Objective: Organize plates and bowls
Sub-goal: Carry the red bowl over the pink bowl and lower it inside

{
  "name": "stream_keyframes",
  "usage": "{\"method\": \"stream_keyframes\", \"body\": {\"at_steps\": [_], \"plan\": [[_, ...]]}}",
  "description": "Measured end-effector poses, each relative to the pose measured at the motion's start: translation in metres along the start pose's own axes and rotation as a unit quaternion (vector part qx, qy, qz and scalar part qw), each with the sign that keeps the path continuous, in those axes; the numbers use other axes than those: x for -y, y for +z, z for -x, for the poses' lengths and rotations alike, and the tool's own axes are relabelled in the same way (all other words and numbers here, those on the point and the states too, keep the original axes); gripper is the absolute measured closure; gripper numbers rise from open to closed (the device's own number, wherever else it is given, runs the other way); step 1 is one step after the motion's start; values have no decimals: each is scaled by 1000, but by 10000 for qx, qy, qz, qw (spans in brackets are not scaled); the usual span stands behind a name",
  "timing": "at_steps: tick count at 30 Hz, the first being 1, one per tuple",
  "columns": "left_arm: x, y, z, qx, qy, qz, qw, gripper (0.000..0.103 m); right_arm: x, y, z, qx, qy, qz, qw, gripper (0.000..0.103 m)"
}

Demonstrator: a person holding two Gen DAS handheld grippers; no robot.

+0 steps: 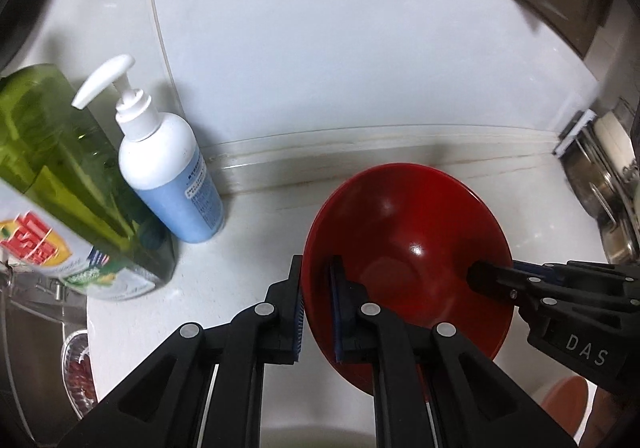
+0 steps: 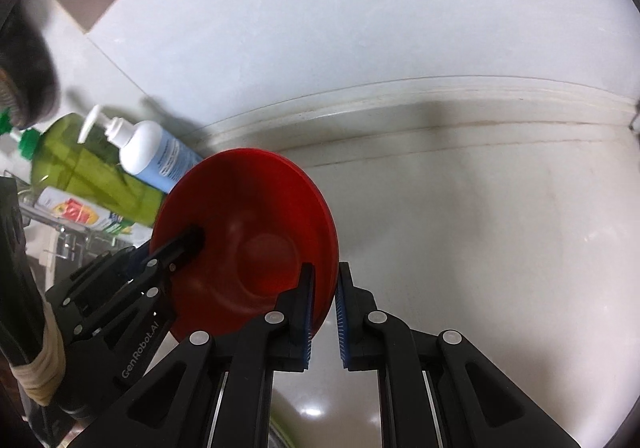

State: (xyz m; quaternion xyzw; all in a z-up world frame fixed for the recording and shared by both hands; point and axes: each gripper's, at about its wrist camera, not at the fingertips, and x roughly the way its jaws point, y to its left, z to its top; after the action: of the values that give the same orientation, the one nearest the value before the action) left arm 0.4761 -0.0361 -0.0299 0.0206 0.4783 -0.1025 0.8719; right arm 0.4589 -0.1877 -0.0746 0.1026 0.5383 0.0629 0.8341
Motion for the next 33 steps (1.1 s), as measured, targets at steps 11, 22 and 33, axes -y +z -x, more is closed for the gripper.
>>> {"method": "stream_keyframes", "body": {"at_steps": [11, 22, 33], "plan": [[42, -34, 52, 245, -306, -235, 9990, 90, 13, -50, 42, 200, 0, -112, 9997, 91], [77, -68, 84, 339, -625, -449, 9965, 90, 29, -100, 90, 550, -155, -188, 9982, 91], [117, -98, 105, 339, -903, -836, 9918, 90, 58, -147, 126, 721, -328, -398, 9961, 91]]}}
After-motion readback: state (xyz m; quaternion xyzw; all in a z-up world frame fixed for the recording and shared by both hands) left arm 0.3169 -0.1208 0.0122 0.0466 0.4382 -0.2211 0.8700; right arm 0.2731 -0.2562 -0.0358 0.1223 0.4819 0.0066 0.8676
